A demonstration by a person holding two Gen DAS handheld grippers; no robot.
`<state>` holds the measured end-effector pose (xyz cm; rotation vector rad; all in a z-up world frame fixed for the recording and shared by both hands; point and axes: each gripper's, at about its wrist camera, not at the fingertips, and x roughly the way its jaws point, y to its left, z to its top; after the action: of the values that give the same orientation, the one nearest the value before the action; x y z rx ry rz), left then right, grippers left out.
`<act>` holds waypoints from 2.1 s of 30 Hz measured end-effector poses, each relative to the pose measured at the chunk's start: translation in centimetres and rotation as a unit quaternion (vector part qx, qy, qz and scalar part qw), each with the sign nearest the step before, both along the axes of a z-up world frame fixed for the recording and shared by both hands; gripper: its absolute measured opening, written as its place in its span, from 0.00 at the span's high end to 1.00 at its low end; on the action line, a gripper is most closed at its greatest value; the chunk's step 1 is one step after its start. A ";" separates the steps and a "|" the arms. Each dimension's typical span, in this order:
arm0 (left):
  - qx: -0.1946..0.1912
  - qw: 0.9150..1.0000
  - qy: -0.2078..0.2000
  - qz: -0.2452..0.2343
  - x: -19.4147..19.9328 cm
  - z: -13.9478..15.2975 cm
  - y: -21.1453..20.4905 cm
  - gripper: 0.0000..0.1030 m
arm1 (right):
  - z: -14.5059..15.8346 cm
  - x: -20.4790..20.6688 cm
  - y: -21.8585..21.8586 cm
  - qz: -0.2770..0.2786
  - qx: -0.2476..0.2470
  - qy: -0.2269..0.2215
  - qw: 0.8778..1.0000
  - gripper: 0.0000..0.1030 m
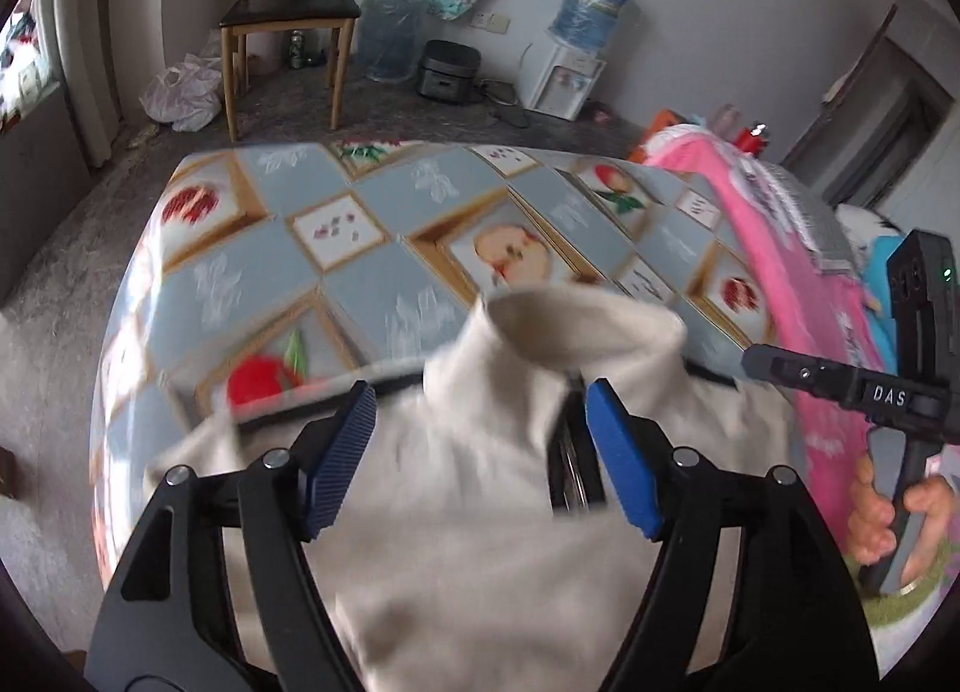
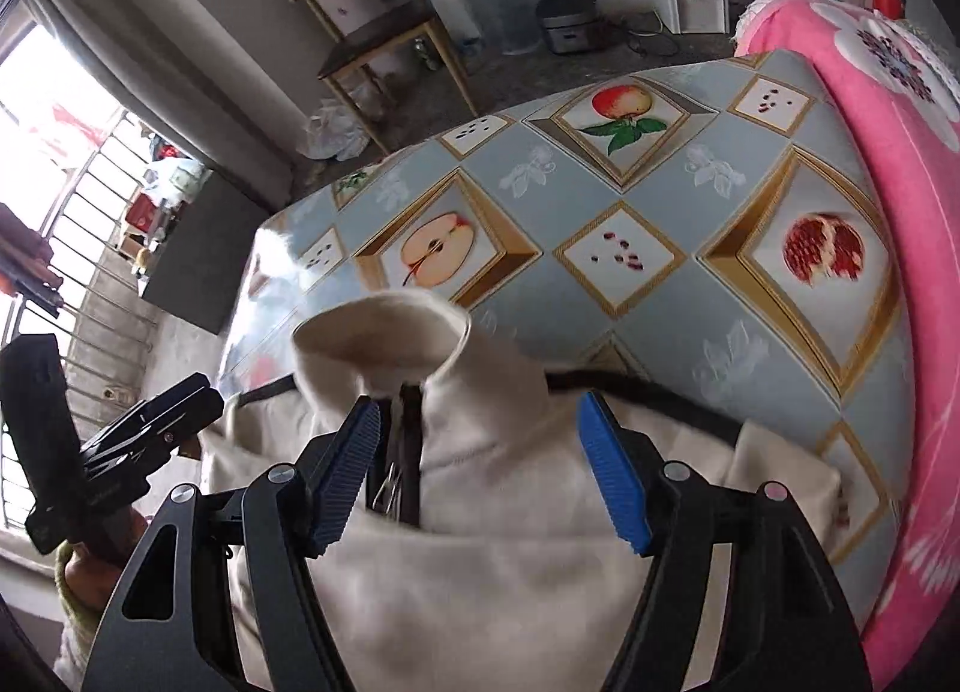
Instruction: Fold large clothes
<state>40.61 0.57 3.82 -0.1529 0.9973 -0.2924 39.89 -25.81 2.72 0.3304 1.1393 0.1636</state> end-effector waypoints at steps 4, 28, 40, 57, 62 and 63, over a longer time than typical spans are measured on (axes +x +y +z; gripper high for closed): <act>0.087 0.996 0.028 0.002 6.1 -2.9 -3.8 0.33 | -2.9 5.6 2.3 0.014 -0.051 0.042 0.998 0.35; 0.087 0.984 0.015 -0.152 -8.5 -5.5 -3.1 0.91 | -4.6 -9.6 5.8 0.204 -0.187 -0.001 0.961 0.87; 0.131 0.974 -0.013 -0.182 -10.0 -6.7 -3.3 0.91 | 4.3 -9.6 5.3 0.188 0.016 -0.105 0.976 0.66; -0.119 0.985 0.113 -0.046 -6.7 -5.7 3.6 0.56 | -2.4 -7.8 5.3 0.152 0.025 -0.005 0.988 0.60; -0.161 0.975 0.155 -0.014 -4.8 -8.3 3.8 0.58 | -3.6 -9.4 -2.3 0.029 0.126 0.067 0.989 0.52; -0.170 0.972 0.159 -0.016 -4.7 -8.6 3.5 0.58 | -4.3 -9.5 -3.1 0.015 0.138 0.083 0.987 0.52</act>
<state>35.90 4.09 -4.77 -0.5095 1.2630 -0.4781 30.36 -28.92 -1.54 0.5814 1.2888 0.3274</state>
